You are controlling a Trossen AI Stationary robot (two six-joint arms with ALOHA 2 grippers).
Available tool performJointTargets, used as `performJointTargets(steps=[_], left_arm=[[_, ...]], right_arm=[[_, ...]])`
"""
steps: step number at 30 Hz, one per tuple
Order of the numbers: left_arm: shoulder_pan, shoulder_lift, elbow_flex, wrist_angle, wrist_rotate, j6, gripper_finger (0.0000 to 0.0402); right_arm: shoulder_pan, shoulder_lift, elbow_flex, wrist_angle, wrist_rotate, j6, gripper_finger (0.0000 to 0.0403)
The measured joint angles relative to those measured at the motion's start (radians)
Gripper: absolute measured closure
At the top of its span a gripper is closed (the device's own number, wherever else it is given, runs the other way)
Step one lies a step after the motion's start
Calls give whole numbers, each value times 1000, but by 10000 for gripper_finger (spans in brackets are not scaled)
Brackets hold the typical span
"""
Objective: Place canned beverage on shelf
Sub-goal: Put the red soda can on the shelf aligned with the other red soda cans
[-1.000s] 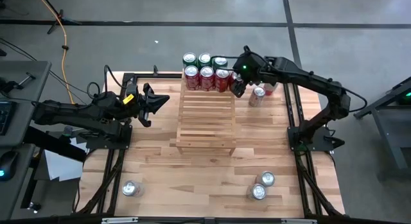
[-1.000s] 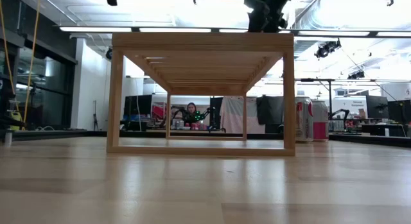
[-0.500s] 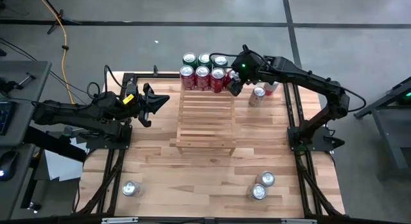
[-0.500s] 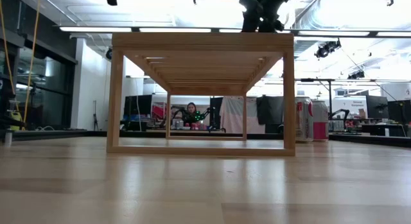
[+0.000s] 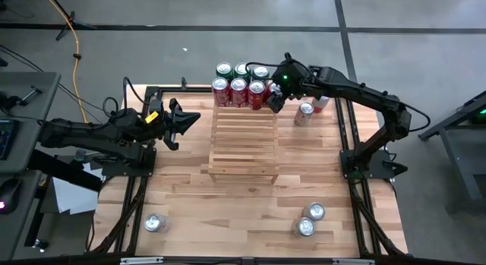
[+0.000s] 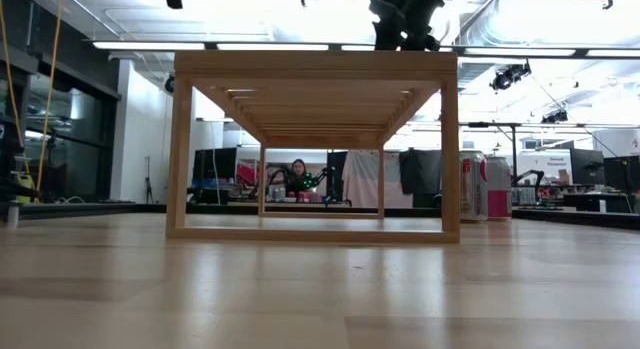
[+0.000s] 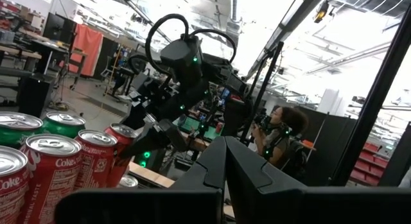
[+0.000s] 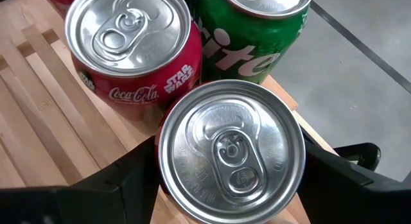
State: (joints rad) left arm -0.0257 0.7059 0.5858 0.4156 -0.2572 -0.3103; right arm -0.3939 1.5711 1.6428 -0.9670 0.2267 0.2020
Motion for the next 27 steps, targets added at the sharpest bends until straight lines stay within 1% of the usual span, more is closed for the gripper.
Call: performJointTargets(steps=[10,14,16,20,27], left_arm=[[0,0,0,0,0,-1,402],[0,0,0,0,0,-1,402],[0,0,0,0,0,-1,402],[0,0,0,0,0,-1,401],[0,0,0,0,0,-1,401]], right_arm=[[0,1,0,2,-1,0,120],[1,3,0,7,-3,0,77],[2,3,0,9,-5,0,62],[1,3,0,13,-32,0,55],[1,1,0,15,-40,-18,52]])
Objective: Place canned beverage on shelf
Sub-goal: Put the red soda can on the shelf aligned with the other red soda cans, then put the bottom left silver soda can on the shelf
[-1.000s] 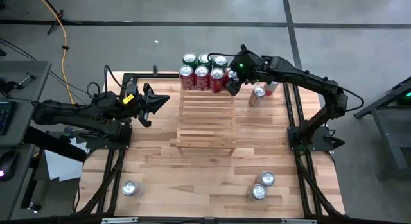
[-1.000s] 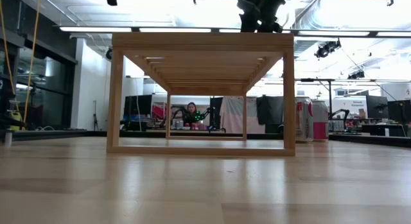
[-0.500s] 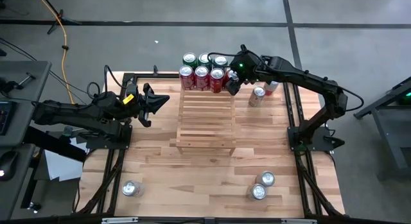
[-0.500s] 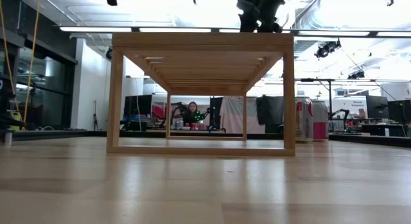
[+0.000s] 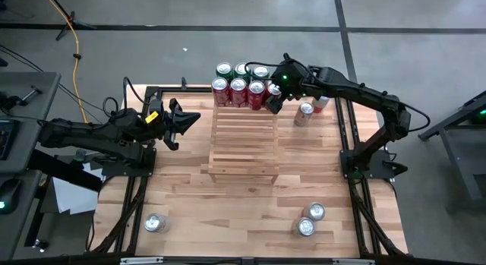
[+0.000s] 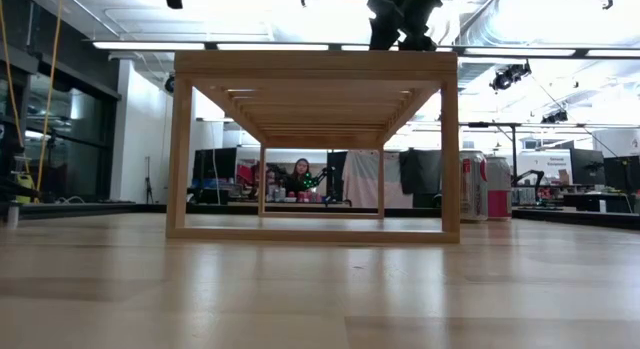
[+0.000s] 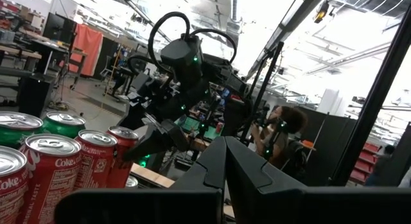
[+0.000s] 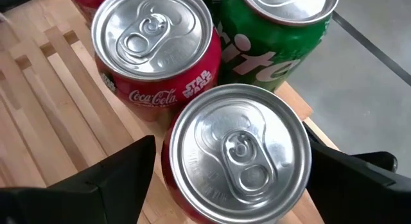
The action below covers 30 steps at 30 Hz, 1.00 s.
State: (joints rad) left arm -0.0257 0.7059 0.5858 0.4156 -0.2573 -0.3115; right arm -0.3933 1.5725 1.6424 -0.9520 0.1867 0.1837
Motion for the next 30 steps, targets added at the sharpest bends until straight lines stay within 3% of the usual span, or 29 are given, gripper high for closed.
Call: performJointTargets(steps=[8,17,30], left_arm=[[0,0,0,0,0,0,401],[0,0,0,0,-1,0,401],[0,0,0,0,-1,0,401]], right_arm=[[-3,-9,2,-11,-1,-18,50],[-6,-10,96,-66,0,-74,50],[5,-24,263,-351,1,-117,50]])
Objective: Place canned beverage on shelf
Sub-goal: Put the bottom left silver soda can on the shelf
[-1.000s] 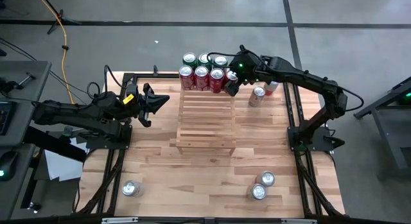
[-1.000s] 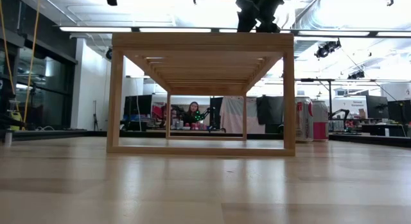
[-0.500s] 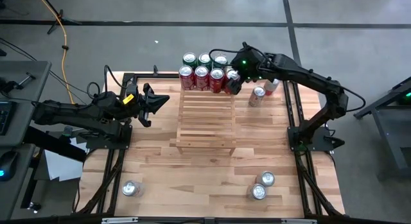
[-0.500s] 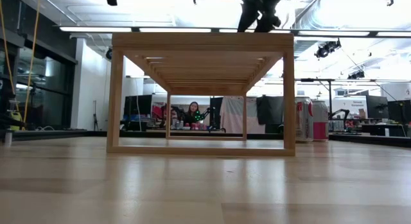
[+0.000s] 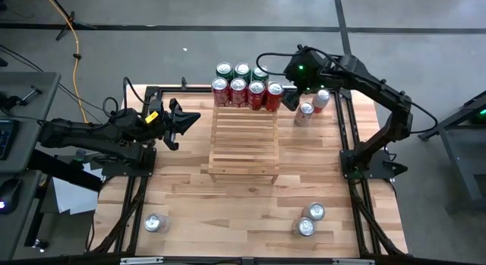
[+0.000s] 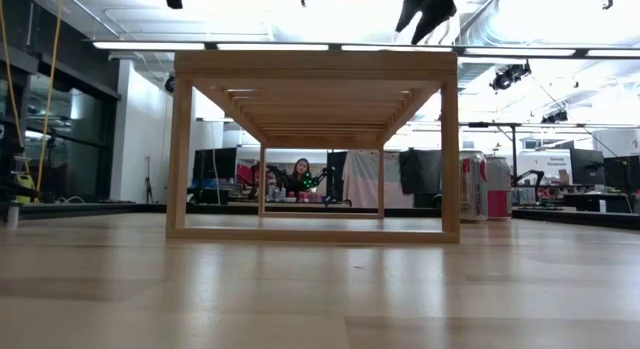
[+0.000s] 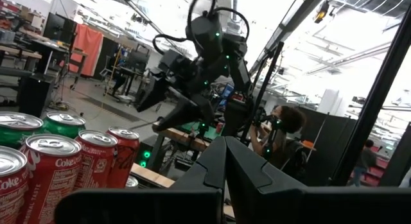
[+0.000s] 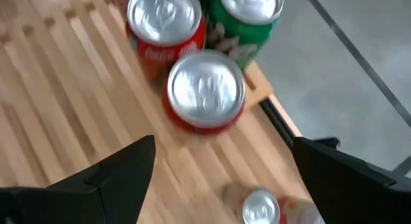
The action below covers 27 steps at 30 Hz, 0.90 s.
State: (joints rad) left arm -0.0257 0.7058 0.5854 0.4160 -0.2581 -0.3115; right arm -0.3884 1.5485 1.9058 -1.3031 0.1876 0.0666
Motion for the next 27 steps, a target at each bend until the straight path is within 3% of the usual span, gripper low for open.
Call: performJointTargets(steps=[5,12,18,24,27], left_arm=[[0,0,0,-1,0,25,401],[0,0,0,0,-3,61,402],[0,0,0,0,-26,77,402],[0,0,0,-1,-26,79,402],[0,0,0,-7,-26,80,402]], right_arm=[[43,-90,-120,-20,0,10,63],[120,-316,-454,86,14,175,124],[222,-500,-728,418,-45,327,213],[302,-562,-892,834,-111,371,372],[325,-553,-923,981,-153,343,385]])
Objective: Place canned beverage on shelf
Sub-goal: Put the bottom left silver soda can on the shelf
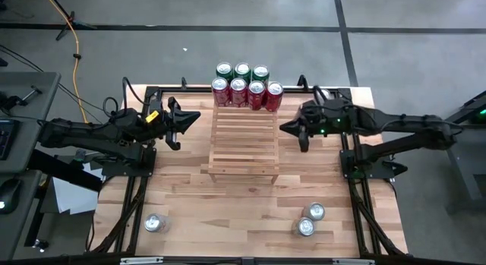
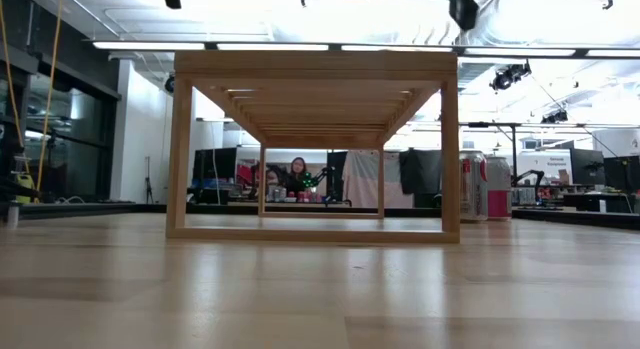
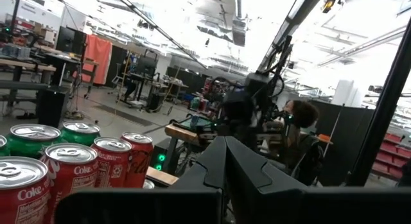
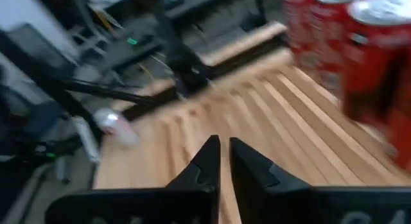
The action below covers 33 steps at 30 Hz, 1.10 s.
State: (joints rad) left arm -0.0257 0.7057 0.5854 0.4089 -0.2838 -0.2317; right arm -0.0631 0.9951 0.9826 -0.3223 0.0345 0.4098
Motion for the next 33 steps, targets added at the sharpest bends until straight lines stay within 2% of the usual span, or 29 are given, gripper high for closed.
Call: performJointTargets(steps=[3,7,10,17,26,33], left_arm=[[0,0,0,-13,0,0,401],[0,0,0,-61,9,1,402],[0,0,0,-98,10,15,401],[0,1,0,-109,12,113,383],[0,1,0,-124,12,225,324],[-6,1,0,-121,27,150,240]], right_arm=[[18,19,0,55,-30,-33,378],[33,39,37,59,-72,-82,393],[33,46,53,61,-75,-102,401],[33,46,58,65,-68,-96,392],[33,46,58,65,-65,-97,391],[33,46,58,65,-65,-97,391]])
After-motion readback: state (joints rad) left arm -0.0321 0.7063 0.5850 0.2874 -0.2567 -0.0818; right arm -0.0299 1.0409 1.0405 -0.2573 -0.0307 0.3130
